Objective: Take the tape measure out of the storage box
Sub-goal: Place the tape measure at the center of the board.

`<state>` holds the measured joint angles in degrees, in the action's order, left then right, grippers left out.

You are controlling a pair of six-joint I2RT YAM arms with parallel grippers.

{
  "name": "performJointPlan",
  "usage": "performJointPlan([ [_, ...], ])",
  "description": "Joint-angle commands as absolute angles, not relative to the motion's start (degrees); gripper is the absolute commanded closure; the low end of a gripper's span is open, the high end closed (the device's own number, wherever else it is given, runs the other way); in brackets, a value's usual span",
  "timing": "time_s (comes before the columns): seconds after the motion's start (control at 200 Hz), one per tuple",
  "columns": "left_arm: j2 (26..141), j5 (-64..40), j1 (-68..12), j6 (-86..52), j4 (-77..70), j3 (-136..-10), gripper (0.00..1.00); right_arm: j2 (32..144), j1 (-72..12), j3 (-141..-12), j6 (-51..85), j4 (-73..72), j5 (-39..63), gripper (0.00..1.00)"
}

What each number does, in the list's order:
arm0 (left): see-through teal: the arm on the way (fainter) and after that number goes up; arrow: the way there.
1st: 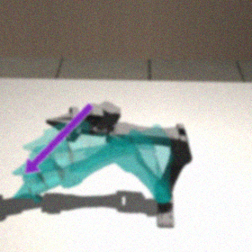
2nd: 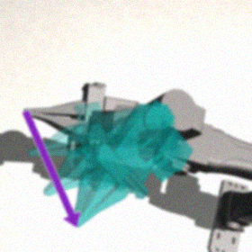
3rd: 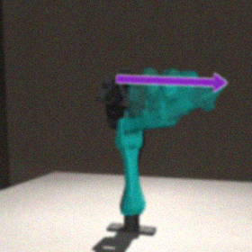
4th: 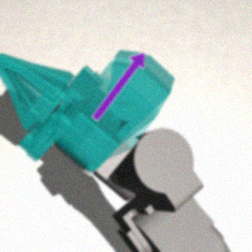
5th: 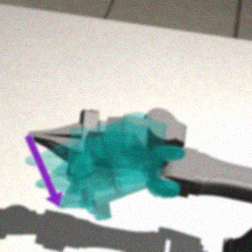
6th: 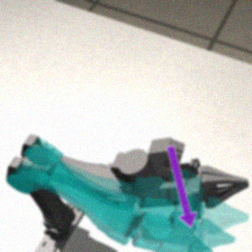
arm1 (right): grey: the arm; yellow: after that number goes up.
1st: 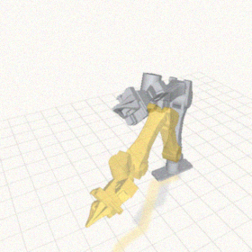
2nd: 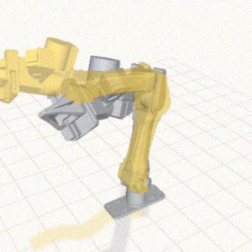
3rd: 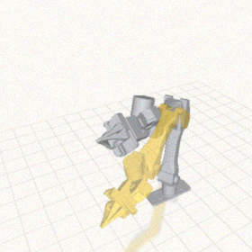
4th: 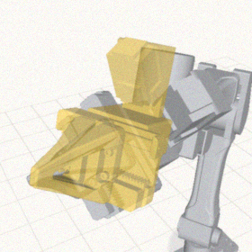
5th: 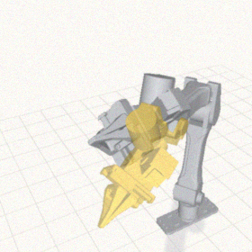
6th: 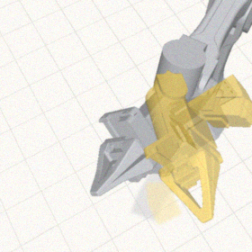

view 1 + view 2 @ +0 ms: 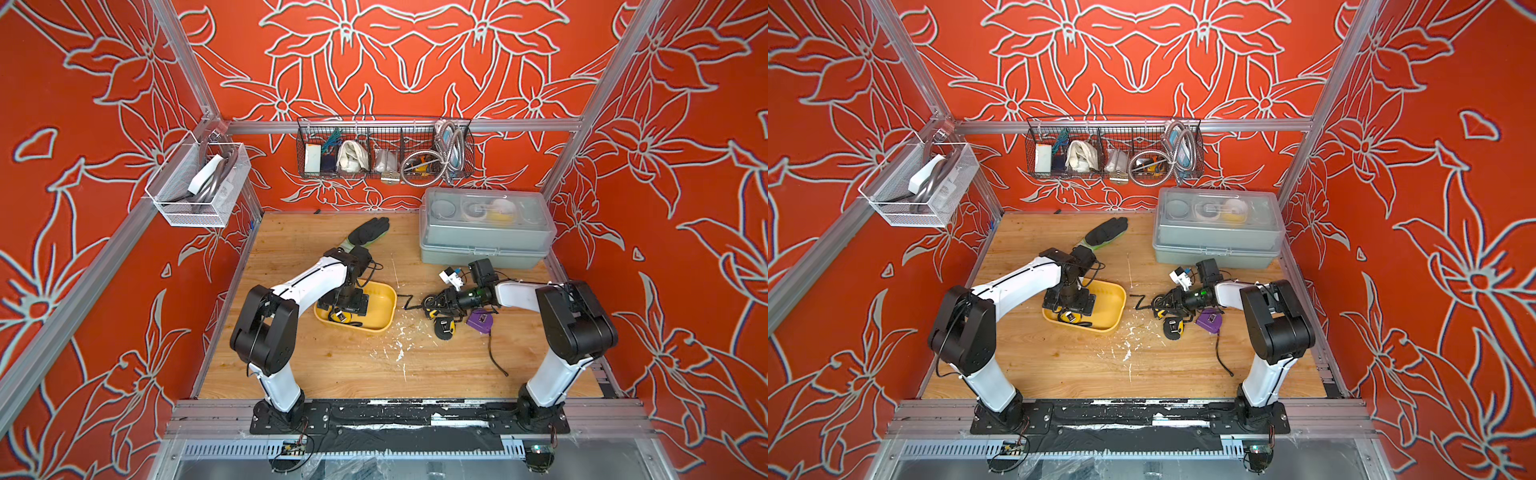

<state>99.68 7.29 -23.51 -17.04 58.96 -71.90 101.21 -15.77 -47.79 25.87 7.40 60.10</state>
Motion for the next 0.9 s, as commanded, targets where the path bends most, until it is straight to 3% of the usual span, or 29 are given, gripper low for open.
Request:
performJointPlan([
  [0.0,101.1,6.2,-23.3,-17.7,61.4,-72.0,0.01,102.0,-16.0,-50.3,21.8,11.0,57.7,0.67],
  [0.065,101.7,6.2,-23.3,-18.2,61.4,-71.5,0.01,102.3,-16.1,-50.8,21.9,10.8,56.9,0.62],
  [0.205,103.5,5.0,-23.3,-18.7,61.3,-71.8,0.0,102.8,-16.0,-52.2,21.6,12.4,55.5,0.41],
  [0.265,104.5,4.8,-23.3,-19.1,61.1,-72.0,0.0,101.8,-16.1,-53.1,20.9,13.9,55.1,0.23],
  [0.295,105.1,4.5,-23.3,-19.0,61.0,-72.0,0.01,101.0,-16.1,-53.8,20.4,15.7,54.1,0.05],
  [0.31,105.4,4.4,-23.2,-19.1,61.0,-72.1,0.01,100.5,-16.1,-54.3,20.2,16.6,53.7,0.01],
  [0.611,110.2,4.0,-23.3,-19.2,60.5,-72.2,0.01,88.6,-16.1,-57.8,20.2,22.3,47.5,0.0],
  [0.896,111.6,2.6,-23.3,-19.2,59.5,-71.8,0.15,92.6,-20.8,-59.0,14.1,28.7,41.6,0.05],
])
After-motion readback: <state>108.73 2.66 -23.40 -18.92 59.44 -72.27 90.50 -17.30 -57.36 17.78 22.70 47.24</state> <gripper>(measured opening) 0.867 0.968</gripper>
